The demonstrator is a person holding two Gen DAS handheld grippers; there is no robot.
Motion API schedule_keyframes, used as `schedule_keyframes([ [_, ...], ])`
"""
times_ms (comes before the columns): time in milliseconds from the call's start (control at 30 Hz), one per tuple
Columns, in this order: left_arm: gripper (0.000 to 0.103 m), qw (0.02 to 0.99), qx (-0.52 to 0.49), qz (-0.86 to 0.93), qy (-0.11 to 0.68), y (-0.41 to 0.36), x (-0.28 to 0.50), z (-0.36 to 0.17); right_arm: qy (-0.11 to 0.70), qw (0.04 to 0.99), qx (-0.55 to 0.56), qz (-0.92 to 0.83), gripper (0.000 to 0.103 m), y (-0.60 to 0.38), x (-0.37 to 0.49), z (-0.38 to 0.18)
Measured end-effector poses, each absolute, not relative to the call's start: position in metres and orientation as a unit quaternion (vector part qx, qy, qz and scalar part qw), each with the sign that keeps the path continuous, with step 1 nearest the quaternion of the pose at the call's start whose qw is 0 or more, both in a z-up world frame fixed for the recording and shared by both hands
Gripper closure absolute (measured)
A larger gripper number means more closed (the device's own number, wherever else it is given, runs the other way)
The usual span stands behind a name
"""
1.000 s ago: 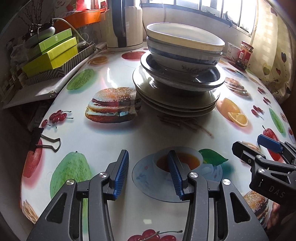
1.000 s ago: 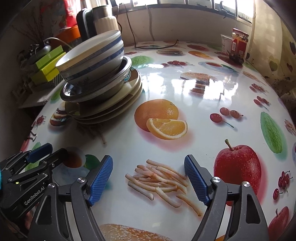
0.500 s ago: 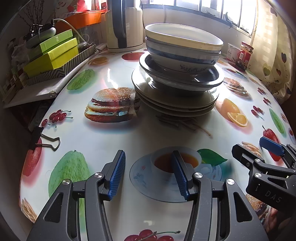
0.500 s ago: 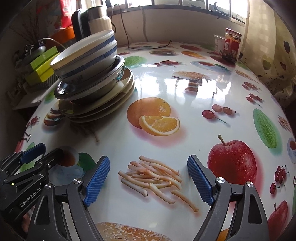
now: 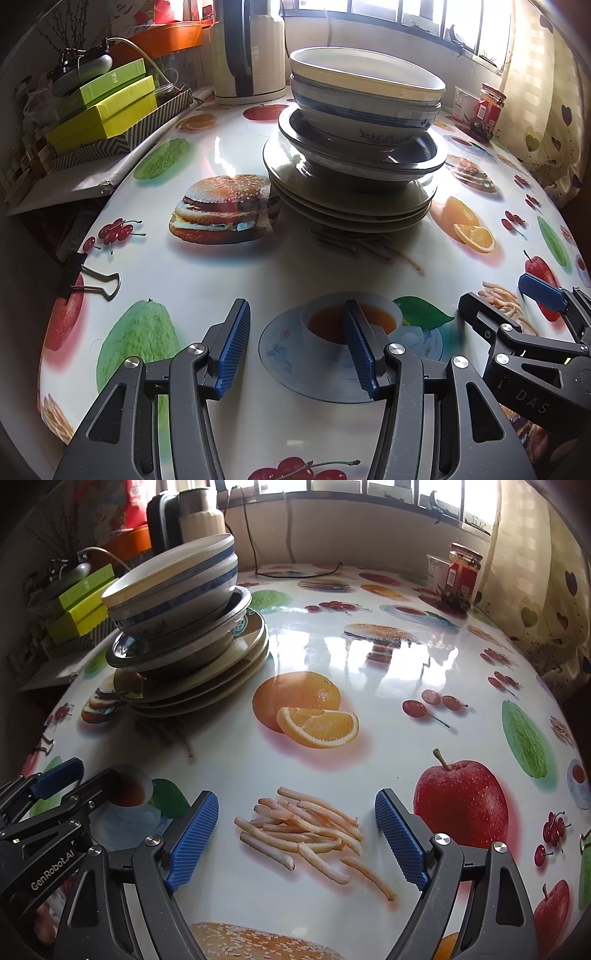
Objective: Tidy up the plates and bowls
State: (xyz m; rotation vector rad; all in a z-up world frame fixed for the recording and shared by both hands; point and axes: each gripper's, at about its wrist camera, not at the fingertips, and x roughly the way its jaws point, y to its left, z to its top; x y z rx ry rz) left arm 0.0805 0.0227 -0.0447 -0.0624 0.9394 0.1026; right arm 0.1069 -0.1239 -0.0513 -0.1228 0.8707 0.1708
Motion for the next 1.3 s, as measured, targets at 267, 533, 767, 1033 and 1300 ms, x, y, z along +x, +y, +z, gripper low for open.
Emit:
schedule_keyframes([
  [267,0.05,0.89,-0.03,0.05,0.452,0.0226,0.0804,-0.0445,0.42,0.902,-0.065,0.08,0.014,-0.1233,0.1065,-0.0516],
  [533,0.05,0.89,-0.03,0.049,0.452,0.0225,0.0804,-0.0446,0.42,0.902,-0.064,0.08,0.013,-0.1235,0.1066,-0.0516],
  [767,0.05,0.89,-0.03,0.049,0.452,0.0227,0.0804,-0.0445,0.42,0.902,-0.065,0.08,0.013,-0.1234,0.1065,-0.0518],
  [1033,0.049,0.89,-0.03,0.05,0.452,0.0224,0.0805,-0.0448,0.42,0.902,-0.065,0.08,0.013,-0.1232,0.1064,-0.052],
  [1300,0.048,0.89,-0.03,0.05,0.452,0.0224,0.0806,-0.0449,0.42,0.902,-0.065,0.08,0.012,-0.1232,0.1064,-0.052],
])
